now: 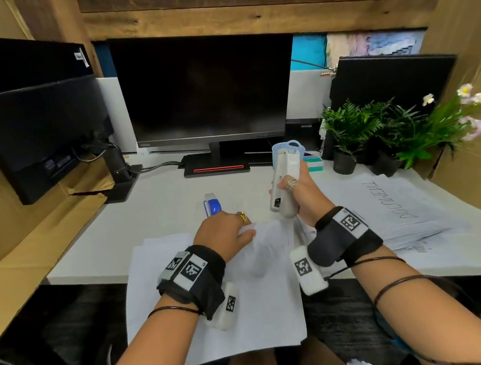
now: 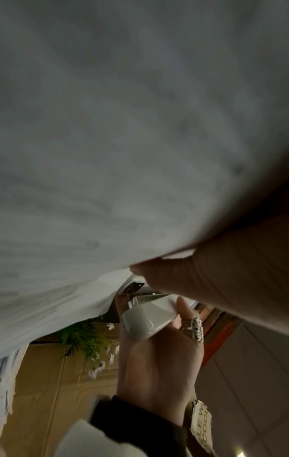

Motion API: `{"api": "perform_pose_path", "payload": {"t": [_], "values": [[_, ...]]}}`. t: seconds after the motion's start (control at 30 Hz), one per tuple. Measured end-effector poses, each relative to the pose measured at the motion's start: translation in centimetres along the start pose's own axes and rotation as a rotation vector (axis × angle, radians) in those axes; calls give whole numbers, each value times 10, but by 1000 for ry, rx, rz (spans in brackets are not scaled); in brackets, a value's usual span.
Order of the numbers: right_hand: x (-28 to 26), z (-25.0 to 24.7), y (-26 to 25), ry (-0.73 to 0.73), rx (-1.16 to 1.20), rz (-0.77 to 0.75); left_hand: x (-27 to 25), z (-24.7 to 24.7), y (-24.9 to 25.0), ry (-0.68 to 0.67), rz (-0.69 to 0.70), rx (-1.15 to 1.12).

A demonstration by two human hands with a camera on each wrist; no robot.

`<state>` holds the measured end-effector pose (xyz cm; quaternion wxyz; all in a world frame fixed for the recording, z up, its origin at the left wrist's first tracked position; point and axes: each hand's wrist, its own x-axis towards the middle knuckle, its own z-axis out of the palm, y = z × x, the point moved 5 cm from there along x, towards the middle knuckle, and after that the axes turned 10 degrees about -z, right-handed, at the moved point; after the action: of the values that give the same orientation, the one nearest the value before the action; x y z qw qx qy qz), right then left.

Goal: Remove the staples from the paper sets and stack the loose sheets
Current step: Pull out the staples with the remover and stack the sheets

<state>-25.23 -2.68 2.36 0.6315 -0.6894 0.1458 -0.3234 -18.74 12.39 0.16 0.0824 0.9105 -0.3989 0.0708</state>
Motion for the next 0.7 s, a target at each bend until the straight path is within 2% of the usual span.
{"api": "perform_pose_path", "payload": {"t": [0.1,0.27,0.4,0.7], "values": [[-14,7,-5,-36,-88,-43,1,-1,9,20,20,1],[-22,9,8,-15,-137,-34,5,0,18,32,27,17],[-18,-1,19,107,-138,-42,3,-2,22,36,38,-2],[-18,1,41,212,-138,-13,0,3,28,43,69,41]]}}
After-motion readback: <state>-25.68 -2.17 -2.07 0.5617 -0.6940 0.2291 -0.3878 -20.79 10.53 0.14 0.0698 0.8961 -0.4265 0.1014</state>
